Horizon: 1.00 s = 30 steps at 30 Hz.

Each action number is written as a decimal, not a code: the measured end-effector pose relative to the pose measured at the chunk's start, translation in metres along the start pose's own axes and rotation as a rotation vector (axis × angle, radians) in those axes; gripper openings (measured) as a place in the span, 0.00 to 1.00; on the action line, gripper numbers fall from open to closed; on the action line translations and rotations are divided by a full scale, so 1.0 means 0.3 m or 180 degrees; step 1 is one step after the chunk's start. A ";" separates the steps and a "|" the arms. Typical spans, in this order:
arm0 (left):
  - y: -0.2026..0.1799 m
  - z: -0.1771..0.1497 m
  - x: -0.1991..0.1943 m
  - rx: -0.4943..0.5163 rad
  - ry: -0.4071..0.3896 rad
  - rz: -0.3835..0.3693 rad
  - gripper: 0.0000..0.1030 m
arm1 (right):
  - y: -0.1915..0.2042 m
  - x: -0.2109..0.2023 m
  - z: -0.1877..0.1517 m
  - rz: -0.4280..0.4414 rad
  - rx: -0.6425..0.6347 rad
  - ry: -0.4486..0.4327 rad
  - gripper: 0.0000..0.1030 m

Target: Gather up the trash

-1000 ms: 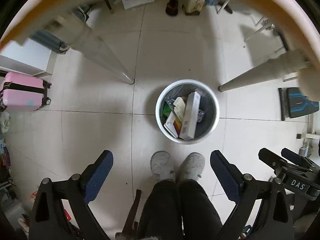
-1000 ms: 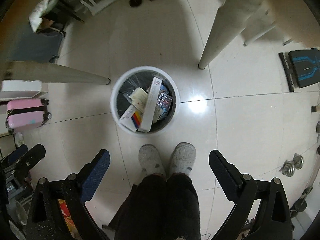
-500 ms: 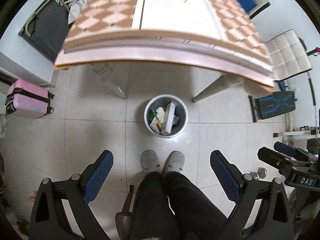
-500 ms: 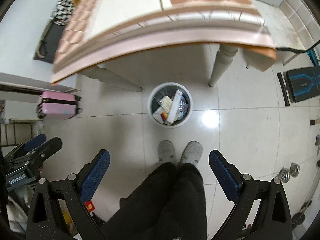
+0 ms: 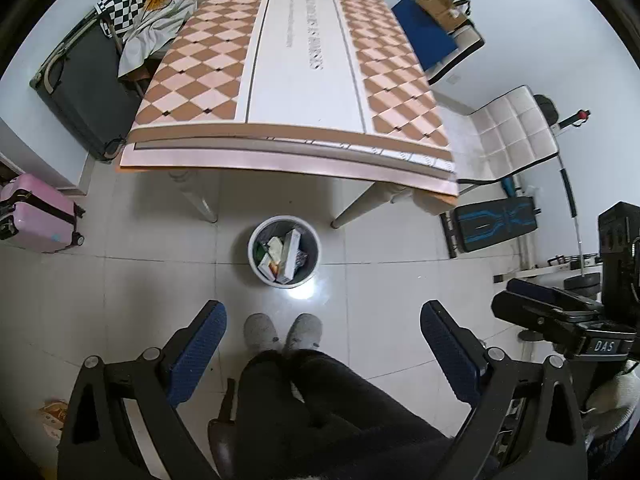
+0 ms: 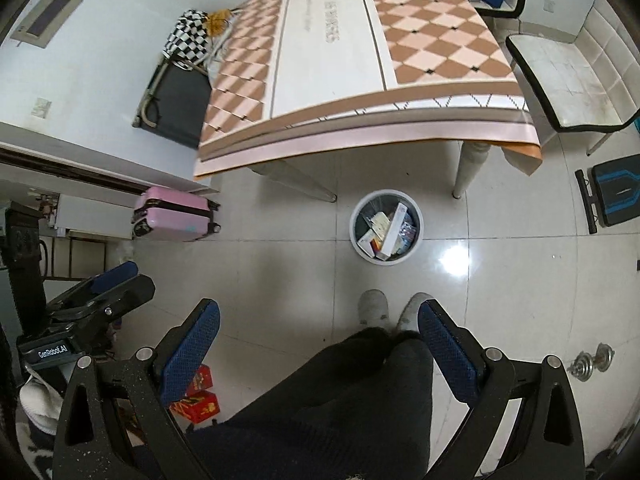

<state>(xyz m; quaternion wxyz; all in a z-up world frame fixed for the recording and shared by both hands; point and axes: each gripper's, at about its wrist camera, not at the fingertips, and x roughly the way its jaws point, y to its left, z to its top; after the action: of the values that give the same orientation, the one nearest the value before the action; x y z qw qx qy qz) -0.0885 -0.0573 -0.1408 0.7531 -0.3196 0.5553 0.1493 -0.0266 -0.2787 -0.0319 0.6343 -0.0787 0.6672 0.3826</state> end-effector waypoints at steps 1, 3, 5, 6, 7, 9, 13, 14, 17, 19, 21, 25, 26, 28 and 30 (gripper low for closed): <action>-0.003 0.001 -0.017 -0.0003 -0.0022 -0.0026 0.96 | 0.013 -0.006 -0.003 0.0019 -0.0002 -0.0011 0.98; -0.008 0.001 -0.041 -0.0004 -0.0061 -0.0065 0.96 | 0.025 -0.021 -0.009 0.0047 -0.0008 -0.0021 0.98; -0.012 -0.002 -0.065 -0.0001 -0.0096 -0.0090 0.96 | 0.034 -0.034 -0.013 0.0090 -0.0003 -0.0022 0.98; -0.015 -0.002 -0.074 -0.0002 -0.0112 -0.0104 0.96 | 0.037 -0.036 -0.014 0.0096 -0.0007 -0.0024 0.98; -0.019 -0.003 -0.081 0.0003 -0.0123 -0.0103 0.96 | 0.041 -0.040 -0.015 0.0096 -0.0017 -0.0031 0.98; -0.025 -0.007 -0.091 0.0018 -0.0142 -0.0110 0.96 | 0.044 -0.048 -0.019 0.0106 -0.0018 -0.0035 0.98; -0.032 -0.014 -0.103 0.0020 -0.0163 -0.0123 0.96 | 0.046 -0.055 -0.025 0.0121 -0.0018 -0.0023 0.98; -0.036 -0.017 -0.104 0.0023 -0.0162 -0.0121 0.96 | 0.046 -0.053 -0.023 0.0122 -0.0012 -0.0022 0.97; -0.040 -0.022 -0.109 0.0016 -0.0179 -0.0137 0.96 | 0.049 -0.056 -0.028 0.0143 -0.0004 -0.0004 0.98; -0.043 -0.023 -0.110 -0.0004 -0.0176 -0.0178 0.97 | 0.047 -0.061 -0.031 0.0156 -0.0004 -0.0002 0.98; -0.045 -0.026 -0.109 -0.0026 -0.0172 -0.0214 1.00 | 0.045 -0.064 -0.031 0.0152 -0.0004 -0.0005 1.00; -0.057 -0.031 -0.112 -0.0030 -0.0169 -0.0252 1.00 | 0.039 -0.075 -0.034 0.0130 -0.0002 -0.0022 1.00; -0.060 -0.031 -0.113 -0.0031 -0.0172 -0.0270 1.00 | 0.038 -0.076 -0.031 0.0125 0.0001 -0.0025 1.00; -0.064 -0.032 -0.114 -0.0030 -0.0178 -0.0283 1.00 | 0.035 -0.080 -0.029 0.0126 0.0003 -0.0025 1.00; -0.071 -0.032 -0.116 -0.0036 -0.0182 -0.0306 1.00 | 0.035 -0.082 -0.029 0.0130 -0.0004 -0.0015 1.00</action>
<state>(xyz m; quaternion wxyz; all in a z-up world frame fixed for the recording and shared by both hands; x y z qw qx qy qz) -0.0950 -0.0751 -0.1033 0.7731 -0.3457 0.5168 0.1252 -0.0351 -0.2862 -0.0062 0.6279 -0.0645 0.6669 0.3960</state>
